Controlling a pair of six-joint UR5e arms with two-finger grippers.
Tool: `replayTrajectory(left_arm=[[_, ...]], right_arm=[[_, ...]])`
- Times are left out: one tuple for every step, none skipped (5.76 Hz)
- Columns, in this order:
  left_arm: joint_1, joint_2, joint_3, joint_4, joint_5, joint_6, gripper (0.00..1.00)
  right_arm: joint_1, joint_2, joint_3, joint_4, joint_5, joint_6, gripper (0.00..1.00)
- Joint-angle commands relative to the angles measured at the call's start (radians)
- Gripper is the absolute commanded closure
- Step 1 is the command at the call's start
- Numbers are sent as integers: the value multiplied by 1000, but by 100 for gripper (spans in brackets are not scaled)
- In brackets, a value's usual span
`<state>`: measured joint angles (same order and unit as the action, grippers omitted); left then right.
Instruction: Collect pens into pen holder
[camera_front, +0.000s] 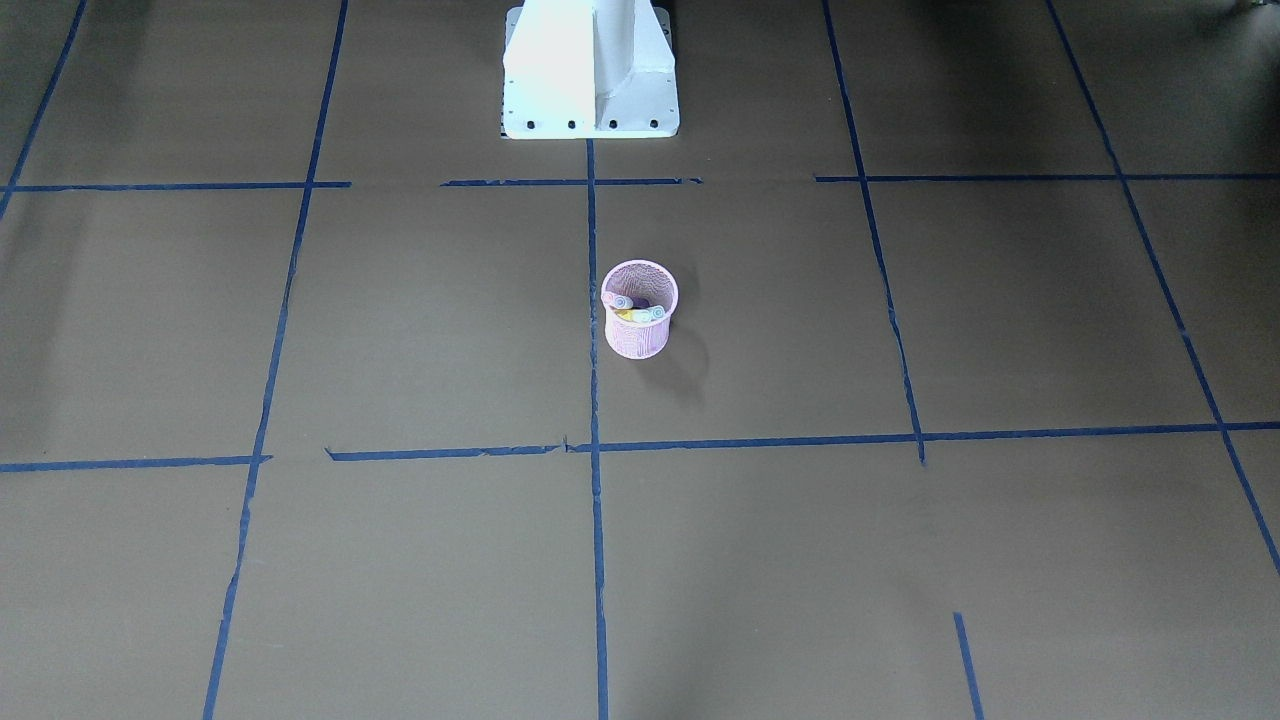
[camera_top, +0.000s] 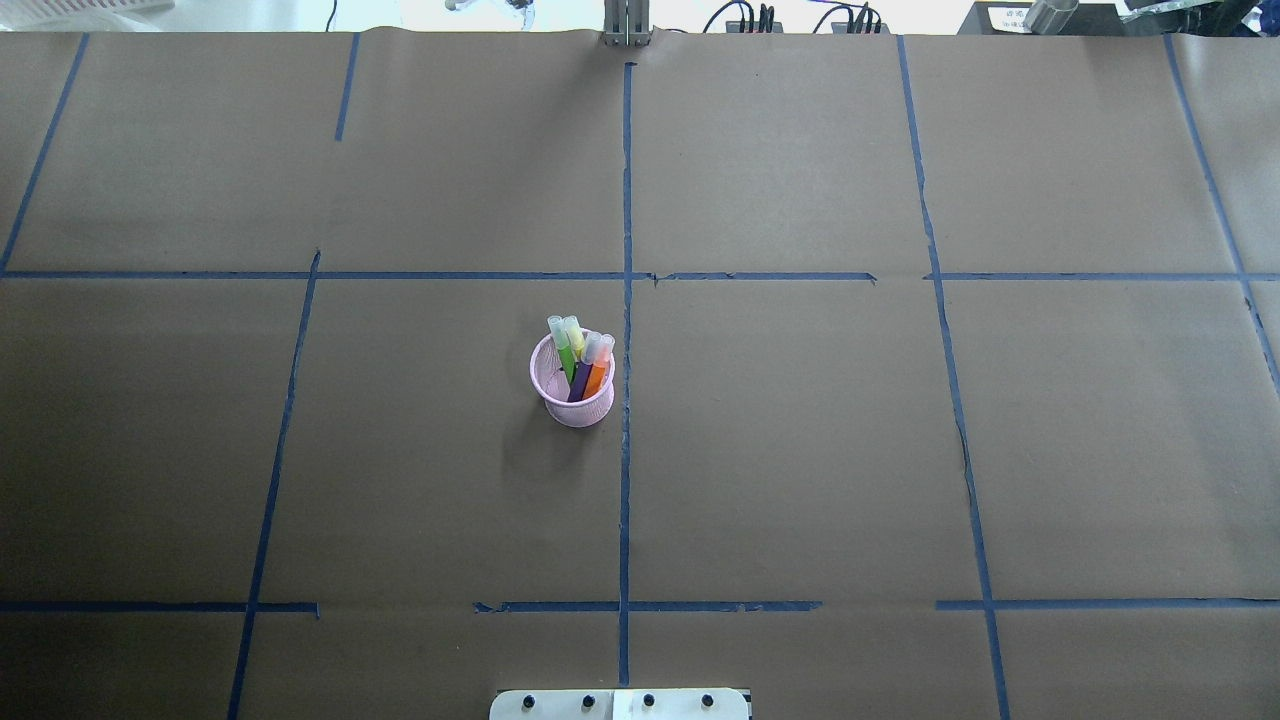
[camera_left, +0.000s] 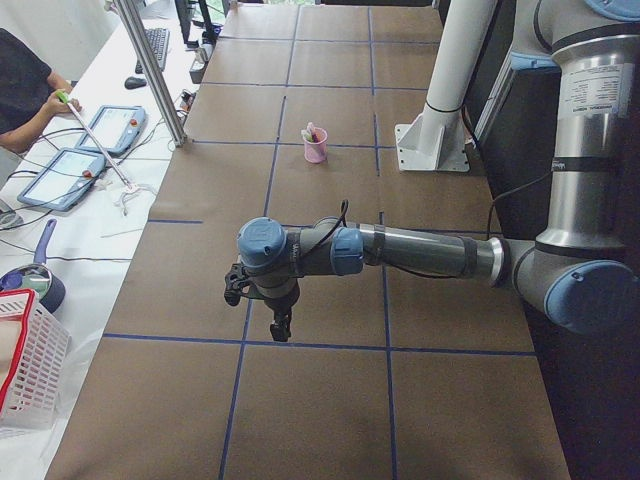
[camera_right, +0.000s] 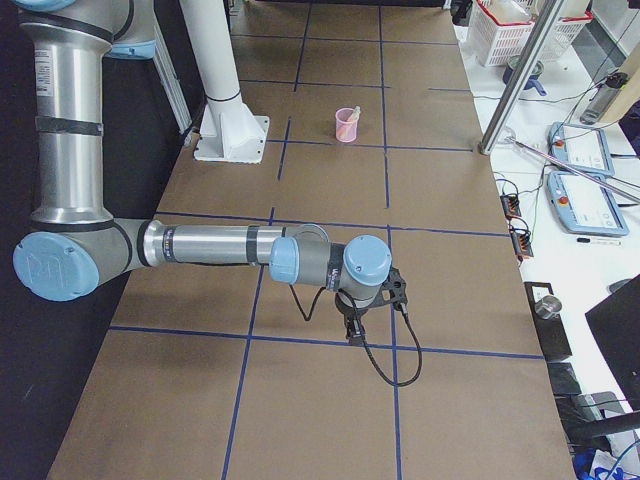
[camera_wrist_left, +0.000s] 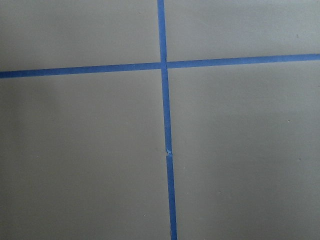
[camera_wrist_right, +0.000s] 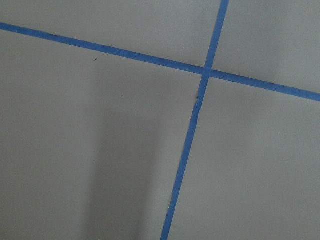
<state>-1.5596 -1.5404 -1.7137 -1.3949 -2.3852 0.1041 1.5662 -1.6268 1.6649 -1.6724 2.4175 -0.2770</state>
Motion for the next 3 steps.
replayTrajectory(left_arm=[[1,-19,-15,1,0,-6,0],[0,-33,-6,1,1,-6,0],[0,-35,-20,4,1,-7,0]], right_arm=[[0,10,-2,0,0,-1,0],[0,12,-1,0,0,1,0],[0,12,-1,0,0,-1,0]])
